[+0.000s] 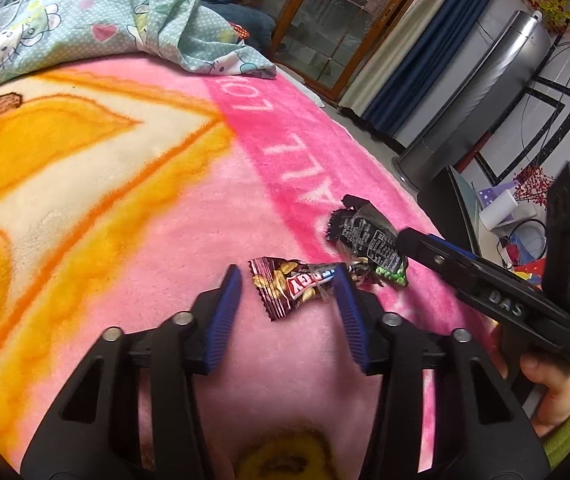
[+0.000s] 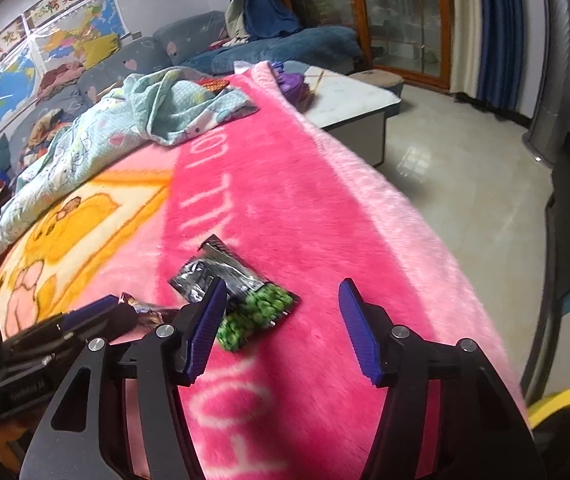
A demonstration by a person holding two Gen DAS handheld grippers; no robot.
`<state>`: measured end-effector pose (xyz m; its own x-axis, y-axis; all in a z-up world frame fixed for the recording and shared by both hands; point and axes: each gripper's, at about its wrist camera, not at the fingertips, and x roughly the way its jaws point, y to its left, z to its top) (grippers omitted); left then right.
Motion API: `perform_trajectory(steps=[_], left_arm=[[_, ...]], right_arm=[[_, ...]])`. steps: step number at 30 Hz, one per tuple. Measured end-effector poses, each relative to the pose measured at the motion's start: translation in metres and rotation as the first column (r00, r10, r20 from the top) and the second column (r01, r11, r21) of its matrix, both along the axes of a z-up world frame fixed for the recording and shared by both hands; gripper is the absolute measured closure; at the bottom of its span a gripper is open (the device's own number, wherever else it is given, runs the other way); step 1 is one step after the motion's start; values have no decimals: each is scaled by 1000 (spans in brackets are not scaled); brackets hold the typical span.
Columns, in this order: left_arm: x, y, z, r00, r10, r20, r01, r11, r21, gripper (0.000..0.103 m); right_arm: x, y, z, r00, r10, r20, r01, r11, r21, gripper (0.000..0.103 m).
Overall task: Collect trash
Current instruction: 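Grasp the red candy bar wrapper with the left tool while the right tool grasps the black-green snack bag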
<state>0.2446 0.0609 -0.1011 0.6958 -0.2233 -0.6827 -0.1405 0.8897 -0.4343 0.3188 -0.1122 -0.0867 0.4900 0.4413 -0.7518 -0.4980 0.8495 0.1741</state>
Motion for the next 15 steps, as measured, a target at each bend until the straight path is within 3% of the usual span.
perform_trajectory(steps=[6,10,15], left_arm=[[-2,-4,-1,1000,-26,2,26,1000,-15,81],[-4,-9,-1,998,-57,5,57,998,-36,90],[-8,-16,2,997,-78,6,78,997,-23,94]], right_arm=[[0,12,-9,999,44,-20,-45,999,-20,52],[-6,3,-10,999,49,-12,-49,999,-3,61],[-14,-3,-10,998,60,-21,-59,998,23,76]])
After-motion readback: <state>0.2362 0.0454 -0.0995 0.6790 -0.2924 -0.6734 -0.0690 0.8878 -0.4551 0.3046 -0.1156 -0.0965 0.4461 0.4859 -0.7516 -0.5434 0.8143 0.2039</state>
